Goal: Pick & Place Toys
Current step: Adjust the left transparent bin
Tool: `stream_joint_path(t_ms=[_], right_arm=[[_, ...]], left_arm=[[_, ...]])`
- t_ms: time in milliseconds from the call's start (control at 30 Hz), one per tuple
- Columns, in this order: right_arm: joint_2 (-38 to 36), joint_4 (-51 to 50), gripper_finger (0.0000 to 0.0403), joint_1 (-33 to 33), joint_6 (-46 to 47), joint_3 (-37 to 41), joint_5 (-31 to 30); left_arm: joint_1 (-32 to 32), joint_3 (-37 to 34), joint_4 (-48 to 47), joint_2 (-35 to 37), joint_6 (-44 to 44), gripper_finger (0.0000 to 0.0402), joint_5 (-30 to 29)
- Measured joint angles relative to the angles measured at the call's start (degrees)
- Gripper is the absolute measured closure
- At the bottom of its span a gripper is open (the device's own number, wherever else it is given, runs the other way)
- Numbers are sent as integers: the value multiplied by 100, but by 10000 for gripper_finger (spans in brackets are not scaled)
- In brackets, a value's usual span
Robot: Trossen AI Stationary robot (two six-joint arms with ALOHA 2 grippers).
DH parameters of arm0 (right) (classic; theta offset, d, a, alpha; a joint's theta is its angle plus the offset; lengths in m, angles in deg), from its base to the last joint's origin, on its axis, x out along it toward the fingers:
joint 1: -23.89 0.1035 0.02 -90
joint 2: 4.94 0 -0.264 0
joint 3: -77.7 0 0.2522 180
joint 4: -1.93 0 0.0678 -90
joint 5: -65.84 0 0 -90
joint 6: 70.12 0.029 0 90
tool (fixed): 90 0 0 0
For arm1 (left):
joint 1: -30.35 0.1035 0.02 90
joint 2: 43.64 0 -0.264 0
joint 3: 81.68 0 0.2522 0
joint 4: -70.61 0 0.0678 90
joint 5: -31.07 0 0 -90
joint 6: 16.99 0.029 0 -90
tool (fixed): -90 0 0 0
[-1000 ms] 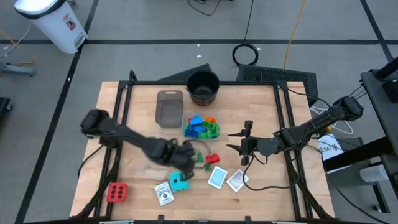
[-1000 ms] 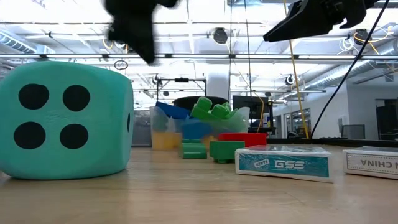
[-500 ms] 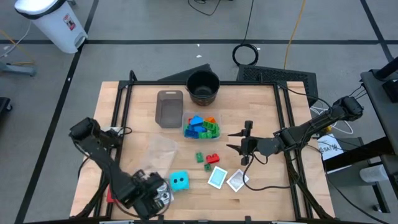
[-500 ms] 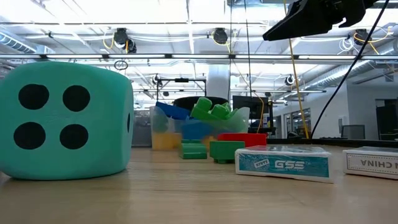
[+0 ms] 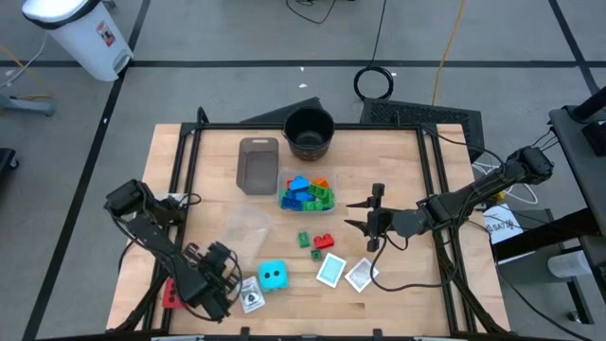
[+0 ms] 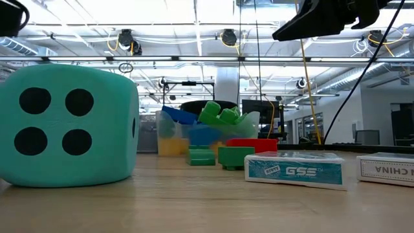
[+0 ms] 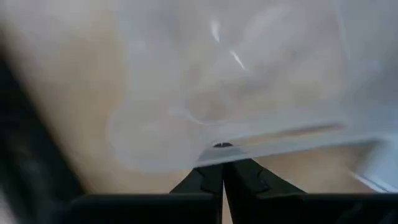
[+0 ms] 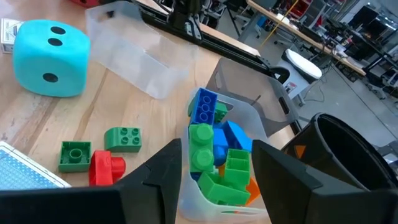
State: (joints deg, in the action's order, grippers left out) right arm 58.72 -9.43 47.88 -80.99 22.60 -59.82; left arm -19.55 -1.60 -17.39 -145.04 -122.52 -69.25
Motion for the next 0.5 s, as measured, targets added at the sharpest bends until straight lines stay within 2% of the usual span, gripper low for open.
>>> stream_joint_path(t_ms=[200,333,500], right_arm=[[0,121,238,0,-34,0,2],[-2,126,238,0,-34,0,1],[-1,126,238,0,-35,0,2]], left_arm=[[10,0,-1558,7,-812,398,-892],[107,-170,-1548,137,-662,389,-1659],[294,-61,-1548,513,-858,396,-1774]])
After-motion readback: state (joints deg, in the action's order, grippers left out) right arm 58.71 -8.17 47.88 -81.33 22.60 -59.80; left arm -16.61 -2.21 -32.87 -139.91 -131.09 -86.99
